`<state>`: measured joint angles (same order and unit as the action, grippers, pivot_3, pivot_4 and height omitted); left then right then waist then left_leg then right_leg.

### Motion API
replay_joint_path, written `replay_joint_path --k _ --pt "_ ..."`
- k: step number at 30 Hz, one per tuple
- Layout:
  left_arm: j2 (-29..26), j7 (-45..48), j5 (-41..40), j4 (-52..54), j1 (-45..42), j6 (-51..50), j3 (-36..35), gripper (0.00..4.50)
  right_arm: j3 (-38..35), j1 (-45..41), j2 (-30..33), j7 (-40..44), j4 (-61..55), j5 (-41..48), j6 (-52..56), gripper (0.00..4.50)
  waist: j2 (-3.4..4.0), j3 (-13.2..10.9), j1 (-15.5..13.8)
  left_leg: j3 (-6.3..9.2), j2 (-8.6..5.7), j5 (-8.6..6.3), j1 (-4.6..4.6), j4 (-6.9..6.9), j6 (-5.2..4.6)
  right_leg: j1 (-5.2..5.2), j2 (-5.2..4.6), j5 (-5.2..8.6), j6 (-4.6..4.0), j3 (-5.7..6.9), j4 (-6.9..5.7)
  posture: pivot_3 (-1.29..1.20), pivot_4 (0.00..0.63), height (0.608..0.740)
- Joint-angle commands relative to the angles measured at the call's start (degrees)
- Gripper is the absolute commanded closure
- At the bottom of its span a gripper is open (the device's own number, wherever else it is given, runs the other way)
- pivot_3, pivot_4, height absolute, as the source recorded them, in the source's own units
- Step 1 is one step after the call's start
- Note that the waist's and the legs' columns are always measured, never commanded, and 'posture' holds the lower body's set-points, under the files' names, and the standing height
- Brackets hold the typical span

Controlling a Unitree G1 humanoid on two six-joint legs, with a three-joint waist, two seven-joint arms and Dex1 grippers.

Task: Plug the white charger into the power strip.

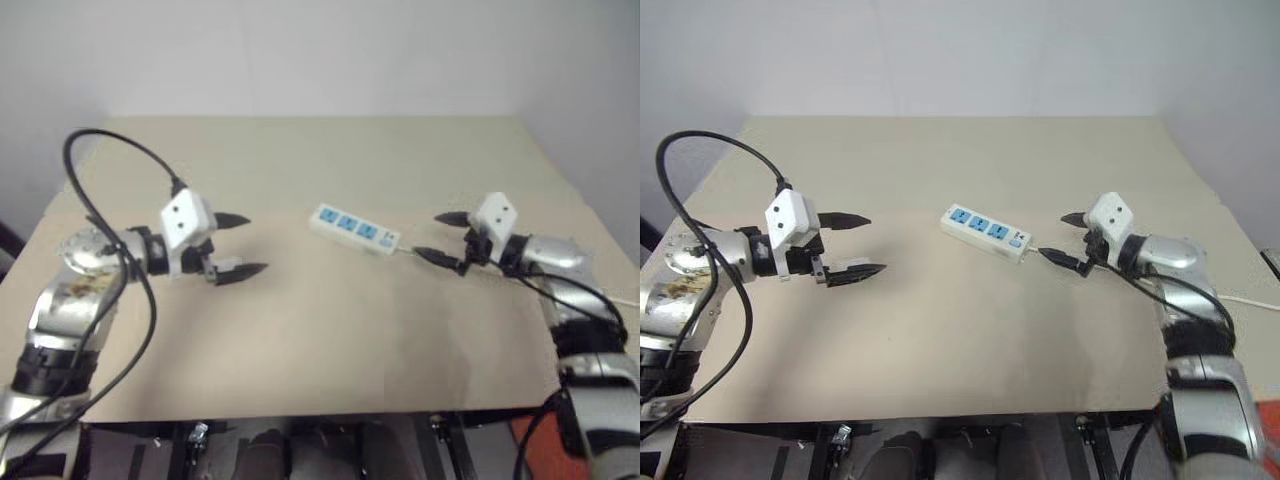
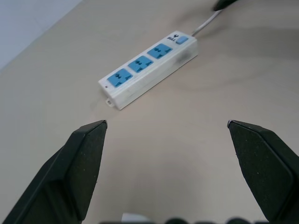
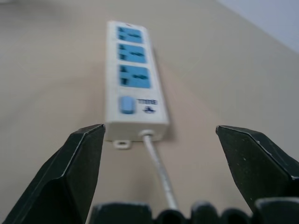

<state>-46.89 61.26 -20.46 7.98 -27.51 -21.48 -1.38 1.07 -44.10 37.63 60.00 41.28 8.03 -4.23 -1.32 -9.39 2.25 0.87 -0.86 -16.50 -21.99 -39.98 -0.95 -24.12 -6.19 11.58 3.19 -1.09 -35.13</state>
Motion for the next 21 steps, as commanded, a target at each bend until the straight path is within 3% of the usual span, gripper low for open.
replay_joint_path --k 1,5,8,18,19,21 --pt "-0.5 -0.2 -1.1 3.3 0.4 -0.4 -1.2 0.0 1.9 -4.9 -1.4 1.4 13.1 -3.7 -4.8 0.03 0.0 0.0 0.1 -0.02 0.0 0.01 -0.02 0.05 0.01 -0.02 0.0 0.0 0.0 0.0 0.03 0.0 0.15 0.74" --pt "-1.3 -0.7 -1.1 5.5 2.5 -1.7 -2.1 0.0 4.0 -8.1 -3.5 0.3 22.8 -8.0 -9.7 0.03 0.0 0.0 0.3 -0.02 0.02 0.21 -0.08 0.11 0.36 -0.11 0.0 0.01 0.01 0.01 0.06 0.0 0.15 0.74" --pt "-1.8 -0.9 -1.6 6.7 4.0 -2.3 -3.2 0.0 3.2 -9.9 -5.0 -2.7 26.8 -8.9 -10.1 0.6 0.0 0.0 0.6 0.11 0.05 0.22 -0.03 0.11 0.38 -0.11 -0.01 0.01 0.01 -0.07 0.06 0.0 0.15 0.74" --pt "-2.0 -1.7 -1.3 8.5 5.4 -3.3 -3.5 0.0 3.6 -9.9 -5.8 -1.3 28.5 -11.2 -15.0 4.05 0.01 0.0 0.4 0.15 0.03 0.05 0.17 0.1 0.09 0.01 -0.01 -0.01 -0.01 -0.14 -0.08 0.0 0.15 0.74" --pt "-2.1 -1.6 -1.3 8.3 5.2 -3.2 -3.4 0.0 3.7 -9.7 -5.8 -1.4 28.4 -11.4 -15.6 4.34 0.01 0.0 0.4 0.15 0.03 0.05 0.19 0.1 0.09 0.01 0.0 -0.01 -0.01 -0.14 -0.09 0.0 0.15 0.74" --pt "-1.8 -0.9 -1.7 8.1 5.0 -2.4 -3.5 0.0 3.1 -9.4 -6.1 -1.4 27.9 -10.9 -16.6 4.47 0.01 0.0 0.4 0.15 0.04 0.05 0.18 0.12 0.09 -0.01 0.0 -0.01 -0.01 -0.14 -0.09 0.0 0.15 0.74"
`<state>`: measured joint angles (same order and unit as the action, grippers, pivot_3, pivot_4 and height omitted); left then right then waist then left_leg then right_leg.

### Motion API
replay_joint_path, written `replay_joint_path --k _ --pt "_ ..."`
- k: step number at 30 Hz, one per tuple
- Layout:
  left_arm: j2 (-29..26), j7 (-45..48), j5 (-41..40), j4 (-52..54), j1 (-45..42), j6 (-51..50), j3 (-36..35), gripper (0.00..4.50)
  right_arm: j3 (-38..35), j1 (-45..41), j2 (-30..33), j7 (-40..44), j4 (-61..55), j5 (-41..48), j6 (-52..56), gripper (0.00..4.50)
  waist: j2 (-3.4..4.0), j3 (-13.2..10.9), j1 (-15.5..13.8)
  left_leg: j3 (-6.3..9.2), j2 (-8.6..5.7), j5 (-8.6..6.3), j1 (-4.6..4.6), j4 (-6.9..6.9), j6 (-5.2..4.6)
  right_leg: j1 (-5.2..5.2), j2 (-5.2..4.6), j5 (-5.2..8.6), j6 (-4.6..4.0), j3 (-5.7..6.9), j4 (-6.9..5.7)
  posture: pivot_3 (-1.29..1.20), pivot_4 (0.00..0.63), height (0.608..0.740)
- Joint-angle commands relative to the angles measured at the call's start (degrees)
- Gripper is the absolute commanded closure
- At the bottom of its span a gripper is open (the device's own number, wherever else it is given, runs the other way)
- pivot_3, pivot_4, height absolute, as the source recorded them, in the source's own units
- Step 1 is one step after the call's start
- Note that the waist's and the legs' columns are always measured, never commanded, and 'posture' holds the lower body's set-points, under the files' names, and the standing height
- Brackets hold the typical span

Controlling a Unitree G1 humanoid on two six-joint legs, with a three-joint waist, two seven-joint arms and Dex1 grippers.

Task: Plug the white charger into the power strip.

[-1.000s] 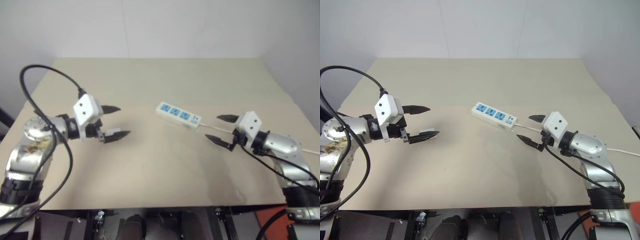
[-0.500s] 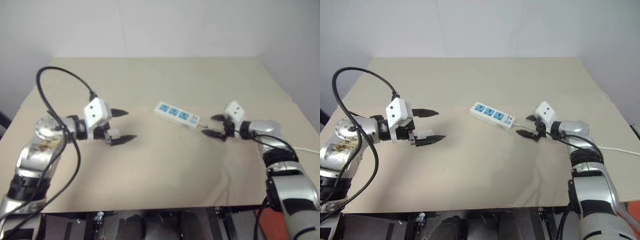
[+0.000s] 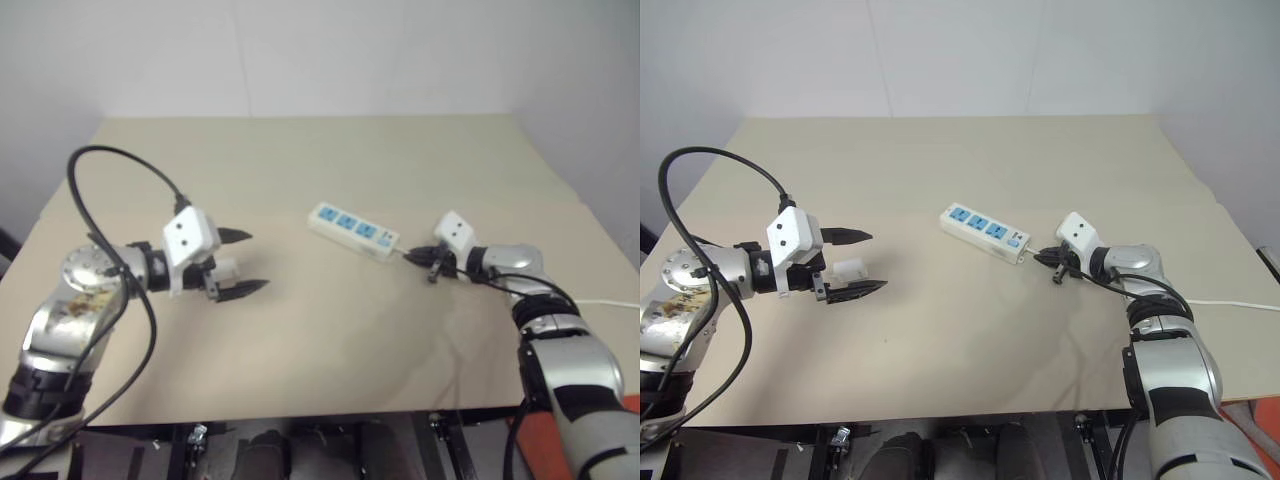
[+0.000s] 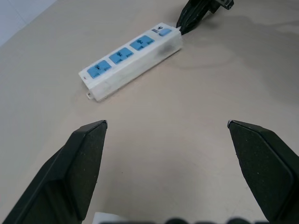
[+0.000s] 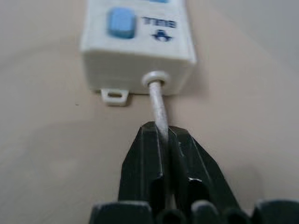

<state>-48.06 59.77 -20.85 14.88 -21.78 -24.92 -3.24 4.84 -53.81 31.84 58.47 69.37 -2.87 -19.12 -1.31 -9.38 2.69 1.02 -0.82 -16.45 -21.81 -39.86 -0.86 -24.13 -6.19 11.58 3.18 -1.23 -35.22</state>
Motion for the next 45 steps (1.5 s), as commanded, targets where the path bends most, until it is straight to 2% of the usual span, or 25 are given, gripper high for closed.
replay_joint_path --k 1,5,8,12,17,23,30,35,38,45 --pt "-0.4 1.0 -1.9 1.2 -1.0 1.1 -1.8 0.0 -1.4 0.4 -0.5 0.8 -0.7 0.8 -1.5 4.47 0.0 0.0 0.0 0.0 0.0 0.0 -0.01 0.0 0.0 -0.01 0.0 0.0 0.0 0.0 0.0 0.0 0.15 0.74" --pt "-0.6 1.3 -2.4 1.3 -1.9 0.9 -1.5 0.0 -2.4 3.8 -0.3 5.4 -7.1 2.9 -3.6 4.47 0.0 0.0 0.0 0.0 0.01 0.0 -0.05 0.02 0.0 -0.04 0.0 0.0 0.0 0.01 0.03 0.0 0.15 0.74" --pt "-1.0 1.5 -2.0 0.6 -1.9 1.3 -1.3 0.0 -2.5 11.6 -0.1 7.8 -22.6 6.5 -1.2 4.47 0.0 0.0 0.0 0.02 0.01 -0.01 -0.08 0.03 -0.01 -0.07 0.0 0.0 0.01 0.02 0.04 0.0 0.15 0.74" --pt "-1.5 2.2 -1.5 -0.1 -1.2 1.9 -1.0 0.0 -2.9 23.5 0.3 4.9 -42.4 9.1 5.1 4.47 0.01 0.0 0.0 0.03 0.03 -0.03 -0.17 0.02 -0.04 -0.19 0.01 0.01 0.01 0.02 -0.02 0.0 0.15 0.74" --pt "-1.6 3.3 -1.7 -0.3 -1.5 2.1 -0.3 0.0 -3.7 33.0 -0.2 -0.3 -54.7 10.0 13.2 4.47 0.01 0.0 -0.3 0.04 0.01 -0.03 -0.09 0.0 -0.05 -0.11 0.01 0.01 0.01 0.0 -0.1 0.0 0.15 0.74" --pt "-1.8 4.4 -1.3 -0.5 -1.8 2.2 0.3 0.0 -4.8 37.8 -1.7 -5.7 -63.9 11.9 19.8 2.47 0.01 0.0 -0.4 0.01 -0.01 -0.02 0.02 -0.01 -0.04 -0.07 0.01 0.01 0.0 -0.04 -0.2 0.0 0.15 0.74" --pt "-2.5 5.4 -1.5 -0.2 -1.0 2.2 0.0 0.0 -7.9 42.0 -2.5 -7.4 -69.4 17.5 20.8 0.04 0.01 0.0 -0.6 0.04 -0.02 -0.03 0.01 -0.02 -0.05 -0.07 0.01 0.01 0.01 -0.03 -0.2 0.0 0.15 0.74" --pt "-3.0 6.0 -2.0 -0.3 -1.1 1.6 -0.1 0.0 -10.2 43.3 -4.0 -6.5 -70.9 24.6 23.7 0.04 0.01 0.0 -0.7 0.04 -0.02 -0.03 0.04 -0.02 -0.05 -0.04 0.01 0.01 0.01 -0.03 -0.18 0.0 0.15 0.74" --pt "-3.0 6.3 -2.2 -0.1 -1.1 1.4 -0.1 0.0 -9.4 43.6 -5.6 -9.3 -70.9 22.5 21.2 0.04 0.01 0.0 -0.6 0.03 -0.02 -0.03 0.05 -0.02 -0.05 -0.04 0.01 0.01 0.01 -0.03 -0.2 0.0 0.15 0.74" --pt "-2.9 5.5 -1.4 0.0 -1.2 1.4 0.1 0.0 -6.0 41.8 -8.6 -9.0 -69.2 21.3 19.8 0.04 0.01 0.0 -0.6 0.03 -0.02 -0.03 0.04 -0.02 -0.05 -0.05 0.01 0.01 0.01 -0.03 -0.2 0.0 0.15 0.74"
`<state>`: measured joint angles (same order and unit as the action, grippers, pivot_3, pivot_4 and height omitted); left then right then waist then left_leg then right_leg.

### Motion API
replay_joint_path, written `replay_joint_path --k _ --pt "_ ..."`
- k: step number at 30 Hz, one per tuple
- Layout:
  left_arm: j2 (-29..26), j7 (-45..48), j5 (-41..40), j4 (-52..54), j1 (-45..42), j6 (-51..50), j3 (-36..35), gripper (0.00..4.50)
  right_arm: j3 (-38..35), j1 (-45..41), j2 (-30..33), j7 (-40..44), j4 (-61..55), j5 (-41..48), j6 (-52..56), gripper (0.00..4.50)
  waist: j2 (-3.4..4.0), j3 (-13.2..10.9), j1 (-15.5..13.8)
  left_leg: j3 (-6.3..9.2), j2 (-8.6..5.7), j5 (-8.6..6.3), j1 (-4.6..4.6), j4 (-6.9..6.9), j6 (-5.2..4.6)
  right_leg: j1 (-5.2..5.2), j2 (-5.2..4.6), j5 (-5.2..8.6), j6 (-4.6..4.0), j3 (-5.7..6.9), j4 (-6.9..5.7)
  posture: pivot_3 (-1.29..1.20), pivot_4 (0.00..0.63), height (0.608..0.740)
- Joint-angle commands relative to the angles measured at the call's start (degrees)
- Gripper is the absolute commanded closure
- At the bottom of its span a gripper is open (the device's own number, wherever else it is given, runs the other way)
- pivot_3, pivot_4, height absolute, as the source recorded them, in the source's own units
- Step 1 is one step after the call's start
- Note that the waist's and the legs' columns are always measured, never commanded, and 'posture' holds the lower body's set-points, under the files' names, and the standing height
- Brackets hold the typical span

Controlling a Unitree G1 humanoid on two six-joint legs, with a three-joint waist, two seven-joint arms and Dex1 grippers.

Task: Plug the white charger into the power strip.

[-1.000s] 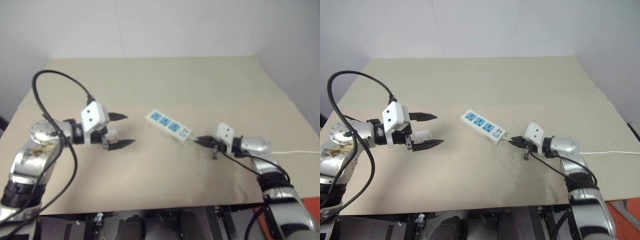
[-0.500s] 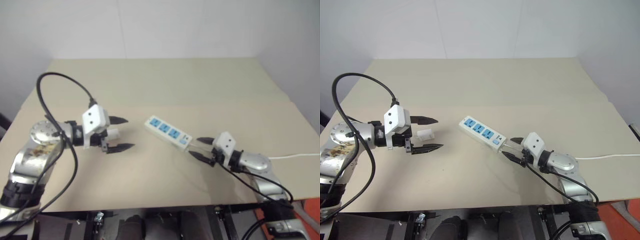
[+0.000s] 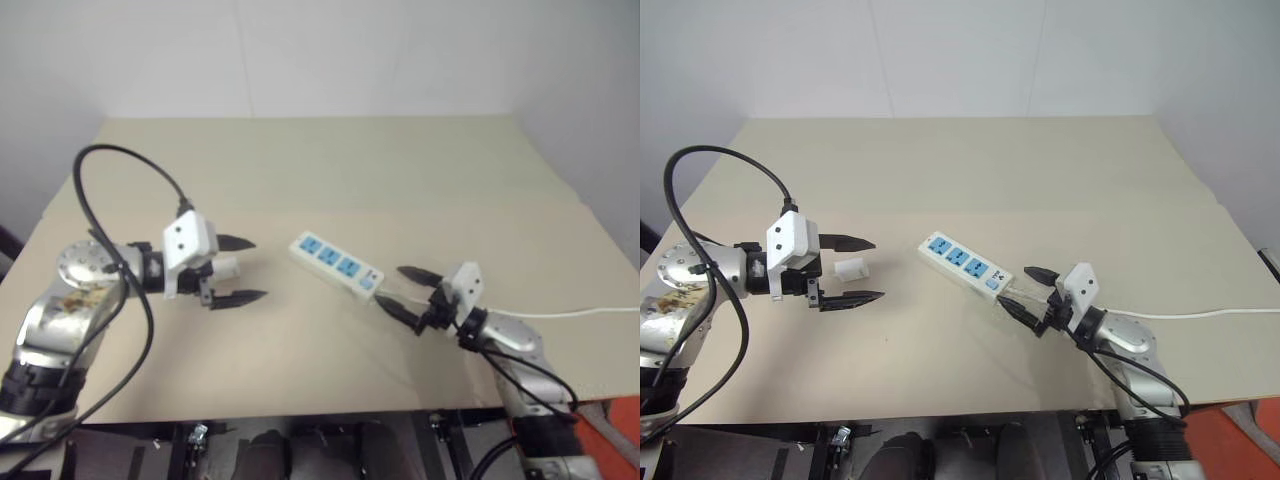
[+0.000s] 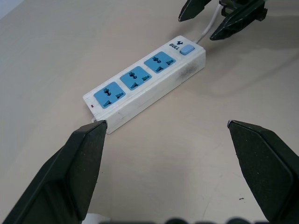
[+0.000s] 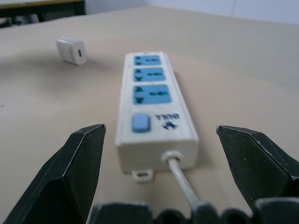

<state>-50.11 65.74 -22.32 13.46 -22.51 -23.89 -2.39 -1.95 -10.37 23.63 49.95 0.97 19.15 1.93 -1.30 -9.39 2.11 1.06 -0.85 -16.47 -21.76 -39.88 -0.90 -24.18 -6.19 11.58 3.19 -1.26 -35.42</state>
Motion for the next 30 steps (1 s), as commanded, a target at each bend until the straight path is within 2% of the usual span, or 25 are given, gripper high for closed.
replay_joint_path --k 1,7,16,30 --pt "-0.9 -0.6 0.2 1.4 -0.4 0.3 -0.7 0.0 1.2 -2.2 -0.6 -0.9 -0.6 -1.1 -1.1 0.04 0.0 0.0 0.1 0.0 0.0 0.0 0.0 0.0 0.0 0.0 0.0 0.0 0.0 0.0 0.0 0.0 0.15 0.74" --pt "-0.7 -1.9 0.4 2.1 0.6 -0.5 -0.9 0.0 1.9 -5.2 -2.5 -3.1 2.8 -2.7 -1.7 0.04 0.0 0.0 0.1 0.0 0.0 0.0 0.02 0.0 0.01 -0.01 0.0 0.0 0.0 0.0 -0.03 0.0 0.15 0.74" --pt "-0.4 -4.2 -0.2 4.3 3.6 -1.8 -1.4 0.0 3.2 -6.4 -2.2 -0.3 5.6 -2.7 -1.4 0.04 0.01 0.0 0.0 0.01 0.0 0.0 0.01 0.01 0.0 -0.02 0.0 0.0 0.0 0.0 -0.02 0.0 0.15 0.74" --pt "-0.1 -6.2 0.2 4.8 4.5 -1.8 -1.1 0.0 4.7 -10.6 -5.3 -1.0 15.2 -6.0 -5.3 0.04 0.01 0.0 0.3 0.01 0.0 0.0 0.06 0.02 0.01 -0.03 0.0 0.0 0.0 -0.01 -0.09 0.0 0.15 0.74"
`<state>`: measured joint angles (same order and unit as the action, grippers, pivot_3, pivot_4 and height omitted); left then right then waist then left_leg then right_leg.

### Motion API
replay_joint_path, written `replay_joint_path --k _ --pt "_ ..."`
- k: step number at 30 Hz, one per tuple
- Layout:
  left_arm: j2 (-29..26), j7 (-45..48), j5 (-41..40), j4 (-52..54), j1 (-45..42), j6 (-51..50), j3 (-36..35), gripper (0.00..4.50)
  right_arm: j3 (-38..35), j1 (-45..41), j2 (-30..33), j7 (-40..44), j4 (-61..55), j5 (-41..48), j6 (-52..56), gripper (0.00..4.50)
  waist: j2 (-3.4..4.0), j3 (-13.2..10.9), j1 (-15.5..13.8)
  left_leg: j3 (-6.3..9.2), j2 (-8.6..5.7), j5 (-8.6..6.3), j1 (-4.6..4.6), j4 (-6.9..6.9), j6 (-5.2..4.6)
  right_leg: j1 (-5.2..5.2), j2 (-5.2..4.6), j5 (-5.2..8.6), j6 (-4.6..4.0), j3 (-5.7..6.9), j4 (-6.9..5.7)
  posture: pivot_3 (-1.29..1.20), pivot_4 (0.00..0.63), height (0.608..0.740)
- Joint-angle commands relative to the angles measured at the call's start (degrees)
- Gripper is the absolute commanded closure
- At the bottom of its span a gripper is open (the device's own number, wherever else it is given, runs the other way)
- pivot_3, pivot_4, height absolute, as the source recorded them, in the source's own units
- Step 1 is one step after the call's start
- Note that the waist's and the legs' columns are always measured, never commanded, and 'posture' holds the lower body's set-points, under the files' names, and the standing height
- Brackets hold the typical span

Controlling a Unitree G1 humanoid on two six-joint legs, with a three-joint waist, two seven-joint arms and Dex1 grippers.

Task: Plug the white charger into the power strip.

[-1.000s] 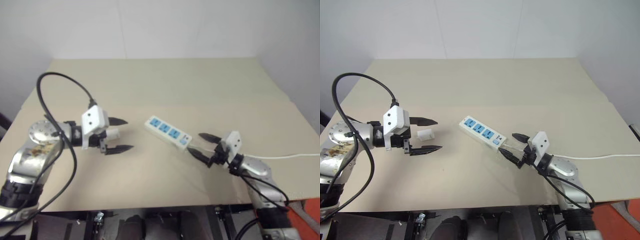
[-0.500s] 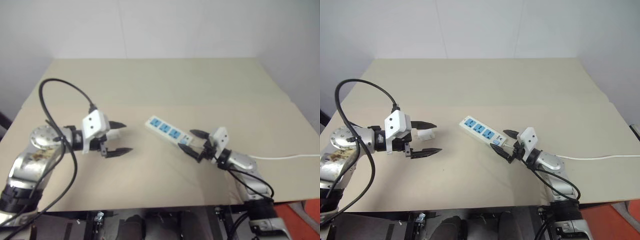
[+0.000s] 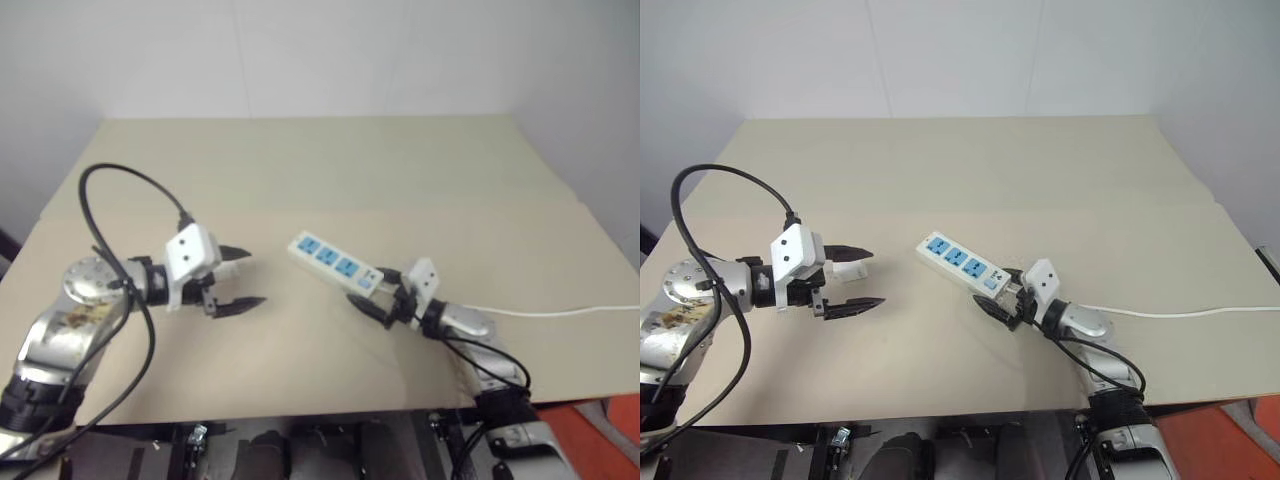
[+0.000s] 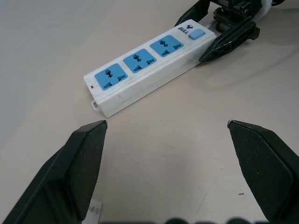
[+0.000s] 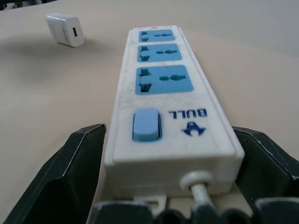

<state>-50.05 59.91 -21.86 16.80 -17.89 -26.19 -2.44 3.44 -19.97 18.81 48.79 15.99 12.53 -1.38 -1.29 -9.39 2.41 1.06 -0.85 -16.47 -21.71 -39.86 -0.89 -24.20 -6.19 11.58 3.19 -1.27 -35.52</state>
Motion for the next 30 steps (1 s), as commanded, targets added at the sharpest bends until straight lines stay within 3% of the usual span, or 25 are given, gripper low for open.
replay_joint_path --k 1,6,11,17,25,30 --pt "-0.2 -0.4 -0.3 1.4 0.0 0.6 -1.1 0.0 -0.7 -1.2 -0.5 0.2 0.5 0.6 -2.2 0.04 0.0 0.0 0.0 0.0 0.0 0.0 0.0 0.0 0.0 0.0 0.0 0.0 0.0 0.0 0.0 0.0 0.15 0.74" --pt "0.2 -0.7 -0.9 1.5 -0.3 0.6 -1.3 0.0 -0.4 -1.4 -0.1 1.2 1.7 0.6 -2.6 0.04 0.0 0.0 0.0 0.0 0.0 0.0 0.01 0.0 0.0 0.0 0.0 0.0 0.0 0.0 -0.01 0.0 0.15 0.74" --pt "0.4 -1.1 -0.4 1.2 -0.2 0.9 -1.0 0.0 -0.5 -1.3 -0.3 1.5 2.6 0.8 -1.6 1.07 0.0 0.0 0.0 0.0 0.0 0.0 0.04 0.0 0.0 0.03 0.0 0.0 0.0 0.0 -0.03 0.0 0.15 0.74" --pt "0.3 -1.3 -0.5 1.4 -0.1 1.0 -1.4 0.0 0.1 -0.2 0.4 2.4 2.0 -0.4 -4.5 1.07 0.0 0.0 0.0 0.0 0.0 0.0 0.07 0.0 0.0 0.03 0.0 0.0 0.0 0.0 -0.07 0.0 0.15 0.74" --pt "-2.1 1.5 0.2 -1.9 -2.9 2.8 -1.7 0.0 1.0 -1.0 7.6 26.3 1.5 8.8 -5.4 1.07 0.0 0.0 -0.2 -0.01 0.0 -0.01 0.04 0.0 -0.02 0.05 0.0 0.0 0.01 0.0 0.03 0.0 0.15 0.74" --pt "-2.8 0.7 4.7 -7.0 -8.3 3.8 1.1 0.0 5.1 -6.4 5.2 37.4 8.2 7.3 -10.4 1.07 -0.01 0.0 0.4 -0.1 0.01 0.0 0.2 0.0 0.0 0.07 0.01 0.01 -0.01 -0.03 0.12 0.0 0.15 0.74"
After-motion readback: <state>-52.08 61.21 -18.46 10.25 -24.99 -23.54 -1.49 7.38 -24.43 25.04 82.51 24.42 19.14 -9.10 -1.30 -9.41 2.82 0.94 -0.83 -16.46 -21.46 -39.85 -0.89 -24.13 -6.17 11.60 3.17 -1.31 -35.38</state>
